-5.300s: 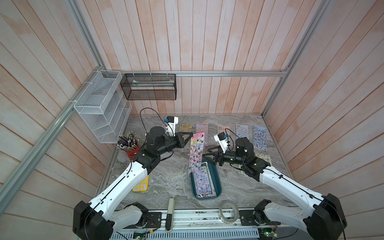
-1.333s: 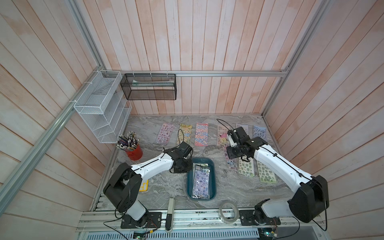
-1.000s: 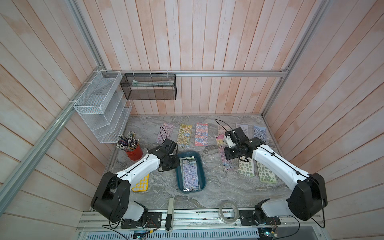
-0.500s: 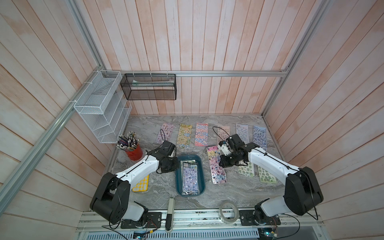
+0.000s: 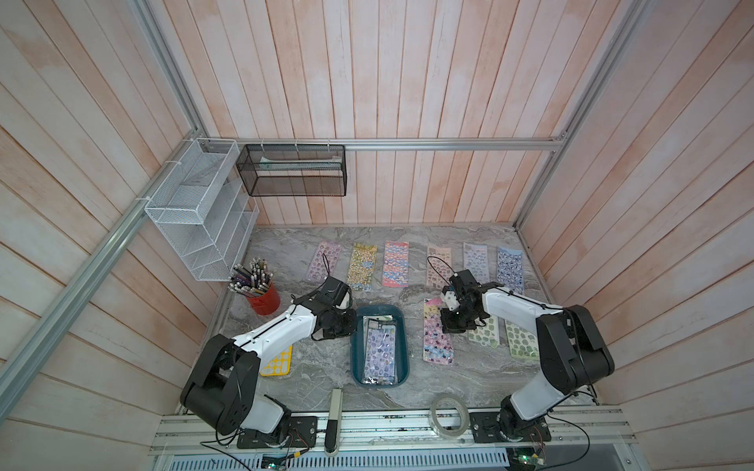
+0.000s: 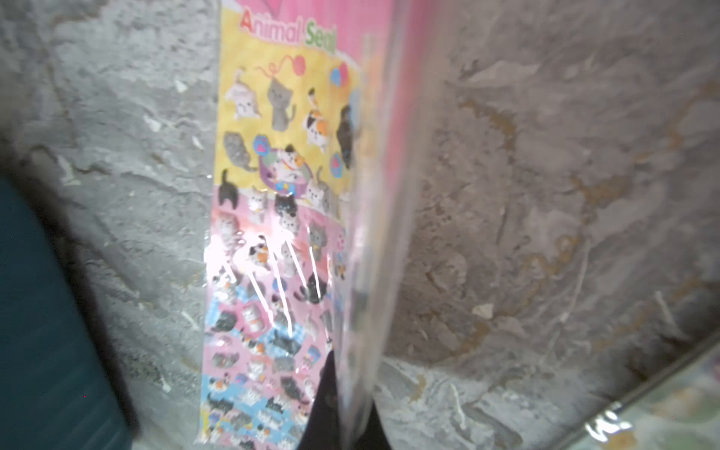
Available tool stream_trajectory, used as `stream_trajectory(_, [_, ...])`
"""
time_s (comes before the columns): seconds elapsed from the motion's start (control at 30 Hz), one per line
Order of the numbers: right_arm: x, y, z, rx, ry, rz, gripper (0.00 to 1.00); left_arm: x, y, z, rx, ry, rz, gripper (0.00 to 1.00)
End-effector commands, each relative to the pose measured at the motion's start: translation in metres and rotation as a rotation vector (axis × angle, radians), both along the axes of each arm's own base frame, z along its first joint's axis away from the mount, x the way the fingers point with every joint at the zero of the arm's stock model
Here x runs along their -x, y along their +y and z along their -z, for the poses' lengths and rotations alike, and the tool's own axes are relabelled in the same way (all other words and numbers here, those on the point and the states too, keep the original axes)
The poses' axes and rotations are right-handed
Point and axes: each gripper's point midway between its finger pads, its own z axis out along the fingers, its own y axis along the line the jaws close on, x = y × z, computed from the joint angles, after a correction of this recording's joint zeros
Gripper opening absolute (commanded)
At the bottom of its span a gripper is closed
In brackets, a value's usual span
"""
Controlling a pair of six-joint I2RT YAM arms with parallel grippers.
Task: Take the stickers out of the storage box
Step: Place the sticker at the center of the board.
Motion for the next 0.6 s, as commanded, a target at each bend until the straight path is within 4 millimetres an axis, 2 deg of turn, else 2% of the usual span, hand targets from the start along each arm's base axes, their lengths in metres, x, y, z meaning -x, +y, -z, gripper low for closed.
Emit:
stream_trajectory(0.0, [-0.016,-0.016,0.006,0.106,-0.040,0.034,0.12,-0.004,-0.008,-0.001,0.035,-0.013,0.007,0.00])
stream_trajectory(0.23, [-0.024,-0.024,0.004,0.146,-0.082,0.064,0.42,-0.005,-0.010,0.003,0.035,-0.001,0.018,0.00])
stream_trajectory(0.3, [-0.025,-0.027,0.002,0.165,-0.089,0.068,0.47,-0.005,-0.011,0.002,0.039,-0.004,0.020,0.00])
stream_trajectory(0.57, [-0.028,-0.034,-0.019,0.190,-0.137,0.096,0.50,-0.005,-0.010,0.001,0.032,-0.011,0.019,0.00])
